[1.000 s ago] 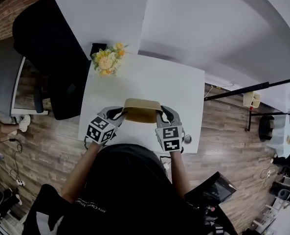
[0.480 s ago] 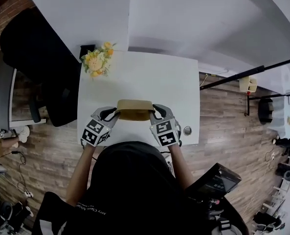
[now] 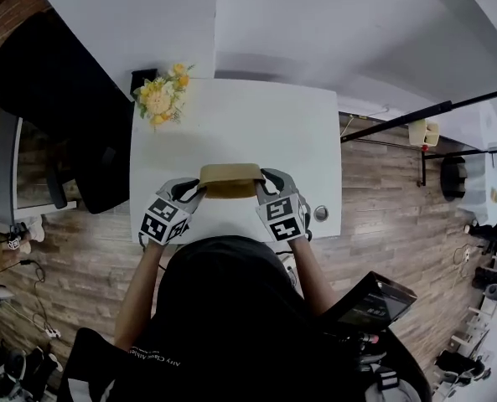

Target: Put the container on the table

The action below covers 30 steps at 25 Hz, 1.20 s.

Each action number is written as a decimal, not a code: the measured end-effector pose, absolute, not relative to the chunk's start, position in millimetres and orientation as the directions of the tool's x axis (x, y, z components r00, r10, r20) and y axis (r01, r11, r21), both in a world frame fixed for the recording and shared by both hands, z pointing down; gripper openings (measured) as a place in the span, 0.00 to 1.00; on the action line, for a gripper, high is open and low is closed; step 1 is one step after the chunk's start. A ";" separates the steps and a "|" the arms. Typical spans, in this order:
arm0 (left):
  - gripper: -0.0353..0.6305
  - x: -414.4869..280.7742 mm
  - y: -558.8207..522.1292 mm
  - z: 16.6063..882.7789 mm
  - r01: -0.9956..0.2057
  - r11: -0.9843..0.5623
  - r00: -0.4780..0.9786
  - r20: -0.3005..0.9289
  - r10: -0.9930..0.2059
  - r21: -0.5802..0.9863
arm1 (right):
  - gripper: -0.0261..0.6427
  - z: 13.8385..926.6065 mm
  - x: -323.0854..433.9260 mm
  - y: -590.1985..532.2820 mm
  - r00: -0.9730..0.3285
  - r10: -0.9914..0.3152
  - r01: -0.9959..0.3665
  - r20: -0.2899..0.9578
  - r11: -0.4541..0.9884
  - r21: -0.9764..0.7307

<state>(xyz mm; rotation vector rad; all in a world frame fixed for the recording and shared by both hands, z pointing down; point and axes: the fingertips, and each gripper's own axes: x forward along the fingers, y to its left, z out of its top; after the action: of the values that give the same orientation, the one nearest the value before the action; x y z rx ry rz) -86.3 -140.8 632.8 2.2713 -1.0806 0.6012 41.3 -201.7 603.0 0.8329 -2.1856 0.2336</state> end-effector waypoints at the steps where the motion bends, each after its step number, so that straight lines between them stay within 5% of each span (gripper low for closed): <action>1: 0.19 -85.7 -140.0 635.1 -0.801 -0.529 0.576 0.605 -0.550 0.281 | 0.14 603.6 40.8 -202.4 -0.488 -0.489 -0.628 0.723 0.772 0.099; 30: 0.19 -84.8 -194.8 729.0 -0.825 -0.443 0.536 0.738 -0.410 0.352 | 0.12 708.8 38.5 -267.8 -0.417 -0.355 -0.643 0.837 0.766 0.004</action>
<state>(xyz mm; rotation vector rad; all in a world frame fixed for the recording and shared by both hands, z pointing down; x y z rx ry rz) -84.8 -194.8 729.0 2.0604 -0.9962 0.7426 38.5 -267.8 708.8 0.7471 -2.0453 0.3983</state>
